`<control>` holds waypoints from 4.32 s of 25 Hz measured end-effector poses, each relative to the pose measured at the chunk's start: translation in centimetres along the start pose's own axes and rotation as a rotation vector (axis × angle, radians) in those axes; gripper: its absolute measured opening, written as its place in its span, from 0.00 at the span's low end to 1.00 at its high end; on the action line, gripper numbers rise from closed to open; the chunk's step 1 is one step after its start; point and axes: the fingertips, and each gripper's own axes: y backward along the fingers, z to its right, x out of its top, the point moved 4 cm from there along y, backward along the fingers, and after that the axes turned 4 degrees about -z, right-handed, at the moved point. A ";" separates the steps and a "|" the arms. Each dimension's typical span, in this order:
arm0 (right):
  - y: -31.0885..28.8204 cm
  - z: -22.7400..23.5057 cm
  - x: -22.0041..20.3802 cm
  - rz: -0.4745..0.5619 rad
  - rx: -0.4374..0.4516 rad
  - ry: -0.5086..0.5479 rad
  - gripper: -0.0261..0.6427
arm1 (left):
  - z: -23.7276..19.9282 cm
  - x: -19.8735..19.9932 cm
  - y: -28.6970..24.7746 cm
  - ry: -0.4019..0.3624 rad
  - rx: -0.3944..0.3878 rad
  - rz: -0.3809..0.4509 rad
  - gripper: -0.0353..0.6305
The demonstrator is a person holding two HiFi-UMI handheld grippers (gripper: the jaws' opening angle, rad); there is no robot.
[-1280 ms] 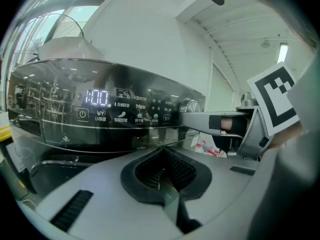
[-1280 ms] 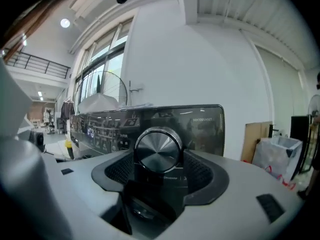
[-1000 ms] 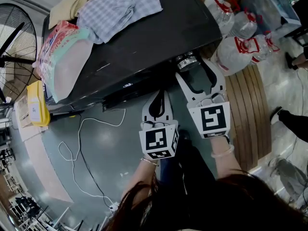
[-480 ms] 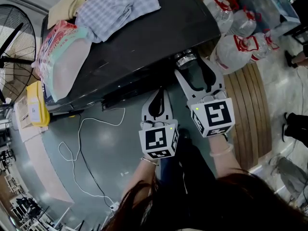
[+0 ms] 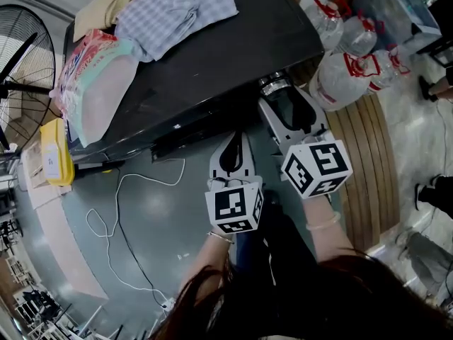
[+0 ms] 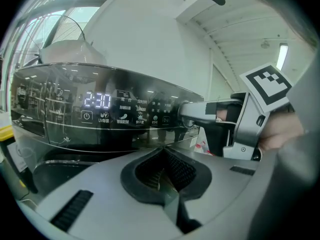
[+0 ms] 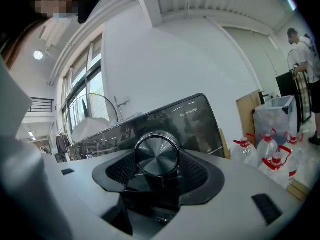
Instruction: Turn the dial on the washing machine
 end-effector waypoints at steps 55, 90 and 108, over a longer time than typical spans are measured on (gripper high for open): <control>12.3 -6.6 4.5 -0.091 0.049 0.305 0.12 | 0.5 8.5 14.1 -0.019 0.202 0.042 0.08; 32.5 -22.2 9.5 0.045 0.017 0.366 0.08 | 3.5 13.3 36.9 -0.055 0.083 0.164 0.08; 40.5 -21.4 11.5 0.030 0.063 0.440 0.08 | 13.4 13.7 41.4 -0.081 0.056 0.193 0.08</control>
